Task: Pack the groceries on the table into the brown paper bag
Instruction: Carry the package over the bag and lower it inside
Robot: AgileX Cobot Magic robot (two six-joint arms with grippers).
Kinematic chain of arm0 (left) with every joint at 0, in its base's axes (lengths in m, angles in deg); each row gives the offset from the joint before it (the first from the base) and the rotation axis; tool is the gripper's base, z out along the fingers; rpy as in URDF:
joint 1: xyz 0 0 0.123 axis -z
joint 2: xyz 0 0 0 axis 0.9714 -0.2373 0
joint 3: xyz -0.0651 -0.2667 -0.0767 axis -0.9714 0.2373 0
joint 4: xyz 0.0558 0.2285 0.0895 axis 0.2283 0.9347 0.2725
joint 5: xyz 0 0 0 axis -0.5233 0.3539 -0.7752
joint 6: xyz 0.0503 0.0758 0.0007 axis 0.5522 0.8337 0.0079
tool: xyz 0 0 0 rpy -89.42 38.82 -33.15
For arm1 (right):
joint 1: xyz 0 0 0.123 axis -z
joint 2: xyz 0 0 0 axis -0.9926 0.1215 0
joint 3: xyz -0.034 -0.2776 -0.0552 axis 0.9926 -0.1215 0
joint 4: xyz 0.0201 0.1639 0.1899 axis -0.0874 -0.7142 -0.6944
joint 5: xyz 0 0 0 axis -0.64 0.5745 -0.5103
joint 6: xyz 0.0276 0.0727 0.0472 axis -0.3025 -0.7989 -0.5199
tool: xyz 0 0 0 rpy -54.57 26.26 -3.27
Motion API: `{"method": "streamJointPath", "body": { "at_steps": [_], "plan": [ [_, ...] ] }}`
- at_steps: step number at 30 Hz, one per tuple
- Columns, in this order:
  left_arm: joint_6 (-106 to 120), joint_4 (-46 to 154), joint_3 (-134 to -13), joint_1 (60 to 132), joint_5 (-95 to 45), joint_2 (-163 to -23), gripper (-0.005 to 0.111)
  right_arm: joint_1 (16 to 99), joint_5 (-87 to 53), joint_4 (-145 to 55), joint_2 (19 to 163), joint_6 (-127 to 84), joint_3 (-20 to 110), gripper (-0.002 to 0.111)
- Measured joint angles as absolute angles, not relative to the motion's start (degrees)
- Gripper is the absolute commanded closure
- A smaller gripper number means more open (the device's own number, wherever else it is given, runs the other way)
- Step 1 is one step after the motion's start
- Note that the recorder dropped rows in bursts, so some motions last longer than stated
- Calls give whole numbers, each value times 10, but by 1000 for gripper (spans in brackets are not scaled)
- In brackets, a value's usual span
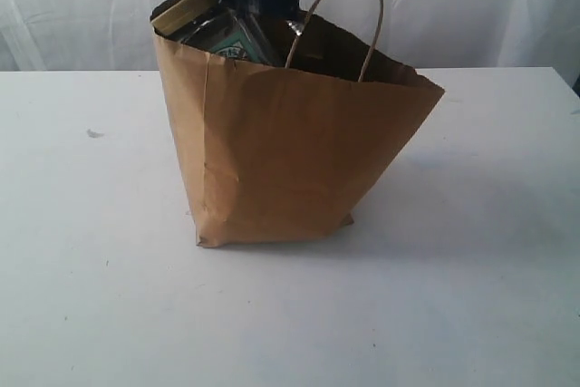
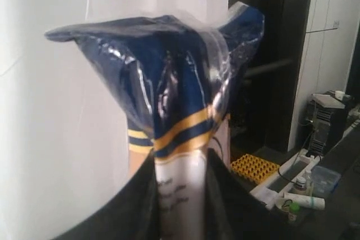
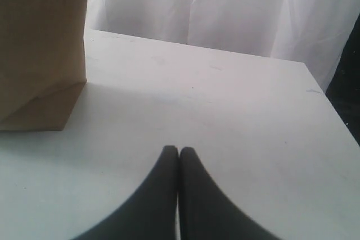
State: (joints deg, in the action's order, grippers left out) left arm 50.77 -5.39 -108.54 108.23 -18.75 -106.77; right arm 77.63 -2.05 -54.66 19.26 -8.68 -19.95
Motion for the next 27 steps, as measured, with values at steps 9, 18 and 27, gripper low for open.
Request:
{"method": "streamJointPath", "body": {
  "at_steps": [9,18,27],
  "plan": [
    [512,-18,-1113,1096,-213,-1115,107,776,-21,-547,193,-87,-200,108],
    [510,-18,-1117,1096,-288,-1145,107,776,-21,-547,193,-87,-200,108],
    [507,15,-1117,1097,-328,-1156,107,776,-21,-547,193,-87,-200,108]
  ]
}}
